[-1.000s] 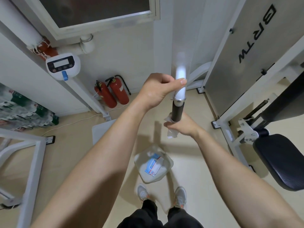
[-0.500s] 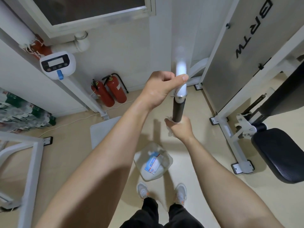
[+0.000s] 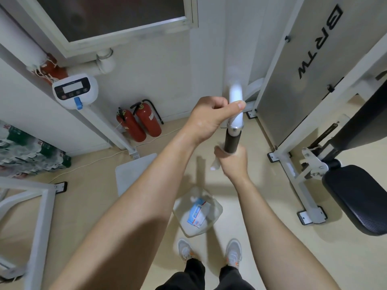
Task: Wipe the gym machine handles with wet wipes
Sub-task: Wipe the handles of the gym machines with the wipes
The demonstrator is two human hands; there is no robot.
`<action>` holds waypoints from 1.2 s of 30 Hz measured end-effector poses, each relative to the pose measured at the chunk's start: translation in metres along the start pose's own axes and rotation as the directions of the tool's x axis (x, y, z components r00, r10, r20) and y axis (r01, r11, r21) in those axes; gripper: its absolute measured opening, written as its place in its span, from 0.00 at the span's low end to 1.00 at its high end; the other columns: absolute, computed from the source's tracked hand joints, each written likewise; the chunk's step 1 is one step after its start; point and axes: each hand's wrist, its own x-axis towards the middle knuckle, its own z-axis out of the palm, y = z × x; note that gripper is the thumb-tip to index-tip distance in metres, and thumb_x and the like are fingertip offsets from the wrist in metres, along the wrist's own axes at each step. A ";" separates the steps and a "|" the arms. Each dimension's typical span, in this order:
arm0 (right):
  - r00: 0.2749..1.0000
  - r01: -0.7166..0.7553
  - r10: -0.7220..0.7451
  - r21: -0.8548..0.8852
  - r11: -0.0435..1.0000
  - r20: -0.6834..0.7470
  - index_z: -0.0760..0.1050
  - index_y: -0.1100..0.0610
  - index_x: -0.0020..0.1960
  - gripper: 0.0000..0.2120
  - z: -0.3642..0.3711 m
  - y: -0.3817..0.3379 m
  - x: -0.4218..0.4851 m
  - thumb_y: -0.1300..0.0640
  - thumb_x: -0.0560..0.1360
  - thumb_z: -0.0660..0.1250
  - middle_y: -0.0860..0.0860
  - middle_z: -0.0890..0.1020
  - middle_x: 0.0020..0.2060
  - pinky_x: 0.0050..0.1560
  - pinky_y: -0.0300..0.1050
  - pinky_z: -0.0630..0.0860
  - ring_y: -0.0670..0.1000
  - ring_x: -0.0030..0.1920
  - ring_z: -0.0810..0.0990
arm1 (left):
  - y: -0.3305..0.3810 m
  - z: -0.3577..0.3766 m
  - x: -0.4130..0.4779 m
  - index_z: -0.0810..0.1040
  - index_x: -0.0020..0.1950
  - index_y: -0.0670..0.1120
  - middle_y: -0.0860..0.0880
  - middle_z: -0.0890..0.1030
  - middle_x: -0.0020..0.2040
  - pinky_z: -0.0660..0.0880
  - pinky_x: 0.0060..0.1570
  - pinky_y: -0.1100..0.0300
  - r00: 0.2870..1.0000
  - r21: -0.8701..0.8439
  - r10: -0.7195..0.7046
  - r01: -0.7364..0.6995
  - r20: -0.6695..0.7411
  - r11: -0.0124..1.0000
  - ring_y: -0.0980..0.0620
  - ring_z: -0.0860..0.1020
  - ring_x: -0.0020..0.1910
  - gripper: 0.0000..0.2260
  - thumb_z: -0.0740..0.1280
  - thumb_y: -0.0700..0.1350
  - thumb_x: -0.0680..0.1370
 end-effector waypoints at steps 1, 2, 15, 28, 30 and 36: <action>0.998 -0.056 0.057 -0.039 0.998 0.030 0.72 0.66 0.37 0.21 0.002 0.010 0.001 0.47 0.62 0.67 0.66 0.78 0.30 0.30 0.47 0.67 0.53 0.29 0.66 | 0.000 -0.002 0.001 0.67 0.35 0.32 0.44 0.60 0.34 0.56 0.38 0.55 1.000 0.003 0.000 0.000 0.005 1.000 0.47 0.59 0.36 0.32 0.71 0.62 0.67; 0.997 -0.063 0.065 -0.058 0.996 0.040 0.73 0.65 0.38 0.20 0.002 0.012 0.000 0.47 0.62 0.67 0.65 0.77 0.28 0.30 0.48 0.67 0.54 0.28 0.67 | -0.001 -0.004 0.002 0.67 0.35 0.32 0.44 0.59 0.34 0.56 0.39 0.54 1.000 0.007 0.001 -0.001 0.009 1.000 0.46 0.59 0.36 0.33 0.71 0.62 0.67; 0.991 -0.127 0.126 -0.018 0.992 -0.038 0.76 0.68 0.43 0.16 0.020 0.018 0.000 0.54 0.68 0.69 0.71 0.79 0.33 0.25 0.44 0.65 0.53 0.22 0.67 | -0.009 -0.018 0.010 0.61 0.29 0.49 0.53 0.58 0.29 0.57 0.28 0.65 0.994 0.020 0.047 -0.049 0.096 0.999 0.54 0.58 0.29 0.24 0.72 0.56 0.74; 0.861 -0.467 0.425 0.105 0.878 0.280 0.74 0.57 0.44 0.08 0.033 0.021 -0.052 0.53 0.75 0.70 0.58 0.80 0.37 0.41 0.46 0.72 0.56 0.36 0.82 | -0.102 -0.048 -0.051 0.80 0.49 0.50 0.53 0.81 0.37 0.70 0.44 0.58 0.965 0.091 -0.256 0.260 -0.054 0.961 0.60 0.76 0.34 0.12 0.67 0.57 0.77; 0.857 -0.466 0.343 0.291 0.836 0.385 0.72 0.58 0.43 0.09 0.040 0.005 -0.064 0.55 0.79 0.66 0.65 0.81 0.39 0.46 0.51 0.73 0.60 0.39 0.82 | -0.117 -0.063 -0.077 0.81 0.52 0.50 0.53 0.81 0.44 0.71 0.45 0.61 0.950 0.049 -0.313 0.313 -0.005 0.949 0.64 0.77 0.38 0.07 0.71 0.52 0.79; 0.848 -0.500 0.250 0.551 0.668 0.467 0.73 0.59 0.49 0.10 0.069 -0.028 -0.060 0.52 0.82 0.64 0.67 0.80 0.50 0.56 0.55 0.76 0.63 0.51 0.81 | -0.129 -0.089 -0.105 0.85 0.45 0.53 0.51 0.86 0.43 0.77 0.44 0.60 0.950 -0.129 -0.291 0.277 -0.110 0.952 0.51 0.83 0.41 0.04 0.76 0.48 0.71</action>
